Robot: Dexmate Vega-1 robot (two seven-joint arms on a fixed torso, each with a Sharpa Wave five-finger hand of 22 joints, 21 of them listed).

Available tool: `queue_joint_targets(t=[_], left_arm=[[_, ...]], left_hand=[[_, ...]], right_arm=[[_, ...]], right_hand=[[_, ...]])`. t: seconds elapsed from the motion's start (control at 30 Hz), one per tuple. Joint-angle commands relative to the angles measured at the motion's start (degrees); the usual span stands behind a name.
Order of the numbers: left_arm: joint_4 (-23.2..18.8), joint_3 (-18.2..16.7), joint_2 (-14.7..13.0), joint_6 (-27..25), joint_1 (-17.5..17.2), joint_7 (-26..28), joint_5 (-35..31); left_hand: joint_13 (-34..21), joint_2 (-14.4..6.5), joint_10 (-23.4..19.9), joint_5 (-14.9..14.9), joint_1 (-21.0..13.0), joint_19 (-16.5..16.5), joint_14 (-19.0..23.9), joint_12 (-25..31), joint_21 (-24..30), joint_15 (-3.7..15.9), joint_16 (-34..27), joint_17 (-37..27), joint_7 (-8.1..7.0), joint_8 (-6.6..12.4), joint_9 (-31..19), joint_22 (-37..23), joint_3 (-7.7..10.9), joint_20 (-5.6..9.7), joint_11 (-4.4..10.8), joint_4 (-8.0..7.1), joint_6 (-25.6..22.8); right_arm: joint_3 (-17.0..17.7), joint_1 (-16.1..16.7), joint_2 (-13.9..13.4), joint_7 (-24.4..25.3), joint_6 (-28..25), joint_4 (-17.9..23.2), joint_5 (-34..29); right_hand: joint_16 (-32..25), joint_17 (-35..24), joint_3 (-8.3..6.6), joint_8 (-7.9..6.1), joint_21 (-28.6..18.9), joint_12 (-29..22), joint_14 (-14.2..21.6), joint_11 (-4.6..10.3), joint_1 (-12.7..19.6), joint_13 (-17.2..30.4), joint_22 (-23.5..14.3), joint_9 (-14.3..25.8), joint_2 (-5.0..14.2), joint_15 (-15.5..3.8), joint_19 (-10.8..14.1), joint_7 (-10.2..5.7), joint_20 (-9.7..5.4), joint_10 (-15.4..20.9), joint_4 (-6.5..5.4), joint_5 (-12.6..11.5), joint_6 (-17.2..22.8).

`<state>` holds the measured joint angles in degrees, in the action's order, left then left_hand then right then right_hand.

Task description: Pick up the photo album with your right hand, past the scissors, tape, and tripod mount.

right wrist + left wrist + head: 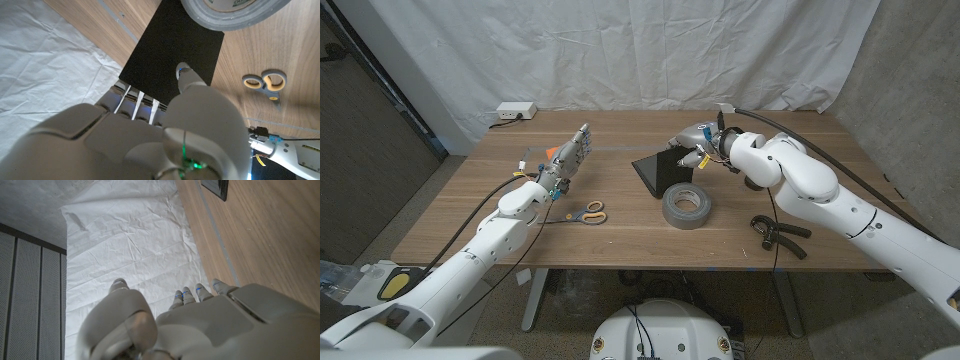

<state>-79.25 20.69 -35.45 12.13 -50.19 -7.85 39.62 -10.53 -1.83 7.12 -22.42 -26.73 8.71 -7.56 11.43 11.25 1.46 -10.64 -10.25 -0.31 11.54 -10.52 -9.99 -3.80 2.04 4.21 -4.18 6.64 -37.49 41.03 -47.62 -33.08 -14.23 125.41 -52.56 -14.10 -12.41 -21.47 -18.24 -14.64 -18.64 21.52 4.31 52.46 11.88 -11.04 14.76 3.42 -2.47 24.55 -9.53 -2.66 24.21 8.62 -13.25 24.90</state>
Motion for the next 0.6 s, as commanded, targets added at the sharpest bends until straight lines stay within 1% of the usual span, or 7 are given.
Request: queue_joint_targets(t=[0.03,0.07,0.13,0.2,0.27,0.43,0.6], left_arm=[[-0.04,0.15,0.19,-0.09,-0.16,0.13,-0.03],[-0.10,0.13,0.21,-0.09,-0.20,0.20,-0.01],[-0.04,0.15,0.28,-0.03,-0.18,0.15,0.01],[-0.28,0.17,0.24,-0.07,-0.27,0.48,-0.17],[-0.28,0.15,0.28,-0.05,-0.29,0.40,-0.06],[-0.49,0.17,0.26,-0.22,-0.39,0.67,-0.12],[-0.33,0.27,0.45,-0.21,-0.30,0.65,-0.10]], left_hand=[[-0.18,0.06,0.14,-0.03,-0.77,0.46,-0.16,0.10,0.06,-0.07,-0.13,-0.25,-0.17,-0.10,-0.32,-0.26,-0.28,4.15,-0.18,0.05,-0.13],[-0.18,0.05,0.13,-0.03,-0.78,0.48,-0.14,0.10,0.06,-0.11,-0.14,-0.25,-0.18,-0.10,-0.32,-0.27,-0.30,4.14,-0.19,0.05,-0.12],[-0.18,0.04,0.14,-0.02,-0.79,0.51,-0.15,0.10,0.05,-0.06,-0.14,-0.25,-0.14,-0.08,-0.32,-0.27,-0.32,4.12,-0.15,0.05,-0.18],[-0.18,0.03,0.18,-0.02,-0.80,0.51,-0.18,0.08,0.05,-0.06,-0.12,-0.25,-0.16,-0.10,-0.32,-0.27,-0.34,4.13,-0.15,0.04,-0.14],[-0.18,0.01,0.20,-0.01,-0.81,0.51,-0.19,0.07,0.05,-0.07,-0.12,-0.25,-0.11,-0.11,-0.32,-0.27,-0.37,4.11,-0.21,0.04,-0.13],[-0.18,-0.01,0.19,0.00,-0.83,0.52,-0.15,0.08,0.06,-0.10,-0.14,-0.25,-0.10,-0.10,-0.32,-0.27,-0.41,4.11,-0.18,0.04,-0.16],[-0.18,-0.05,0.18,0.01,-0.86,0.56,-0.18,0.08,0.04,-0.05,-0.12,-0.25,-0.16,-0.13,-0.32,-0.27,-0.47,4.09,-0.04,0.03,-0.11]], right_arm=[[0.40,1.11,-0.57,1.32,-0.21,0.62,-1.27],[0.39,1.07,-0.64,1.18,-0.11,0.68,-1.38],[0.54,1.23,-0.78,1.57,0.19,0.71,-1.40],[0.63,1.26,-0.84,1.68,0.48,0.68,-1.38],[0.69,1.26,-0.80,1.64,0.60,0.61,-1.36],[0.83,1.32,-0.76,1.92,1.12,0.20,-0.98],[0.88,1.23,-0.86,1.79,1.55,-0.12,-0.74]], right_hand=[[-0.57,-0.28,-0.55,-0.62,-0.50,-0.71,1.35,0.26,1.37,0.26,-0.19,0.33,0.37,-5.16,1.07,-0.07,-4.34,1.32,0.19,0.20,1.19],[-0.70,-0.33,-0.89,-0.65,-0.56,-0.76,1.90,0.65,2.21,0.30,-0.24,0.44,0.67,-5.65,1.20,-0.06,-4.46,1.46,0.53,0.14,1.18],[-0.75,-0.37,-1.22,-1.07,-0.70,-0.85,2.34,0.48,3.21,0.35,-0.30,0.58,0.82,-5.92,1.54,-0.06,-4.83,1.70,0.90,0.09,2.05],[-1.12,-0.48,-1.42,-1.51,-0.91,-0.99,3.48,0.67,3.96,0.39,-0.35,0.72,0.95,-6.74,2.02,0.05,-5.12,2.07,1.05,0.09,3.01],[-1.22,-0.57,-1.48,-1.86,-1.01,-1.07,3.90,1.01,4.34,0.42,-0.39,0.84,0.96,-7.05,2.22,-0.02,-5.32,2.29,1.05,0.11,3.73],[-2.09,-1.18,-1.15,-2.52,-1.34,-1.65,5.30,1.46,4.89,0.49,-0.48,1.07,1.27,-7.91,2.93,-0.30,-5.59,3.82,0.82,0.33,5.04],[-3.91,-2.44,-0.50,-2.97,-2.25,-2.66,8.08,2.69,6.18,0.65,-0.66,1.44,1.67,-9.32,4.84,-0.56,-6.35,6.43,0.80,0.71,5.55]])
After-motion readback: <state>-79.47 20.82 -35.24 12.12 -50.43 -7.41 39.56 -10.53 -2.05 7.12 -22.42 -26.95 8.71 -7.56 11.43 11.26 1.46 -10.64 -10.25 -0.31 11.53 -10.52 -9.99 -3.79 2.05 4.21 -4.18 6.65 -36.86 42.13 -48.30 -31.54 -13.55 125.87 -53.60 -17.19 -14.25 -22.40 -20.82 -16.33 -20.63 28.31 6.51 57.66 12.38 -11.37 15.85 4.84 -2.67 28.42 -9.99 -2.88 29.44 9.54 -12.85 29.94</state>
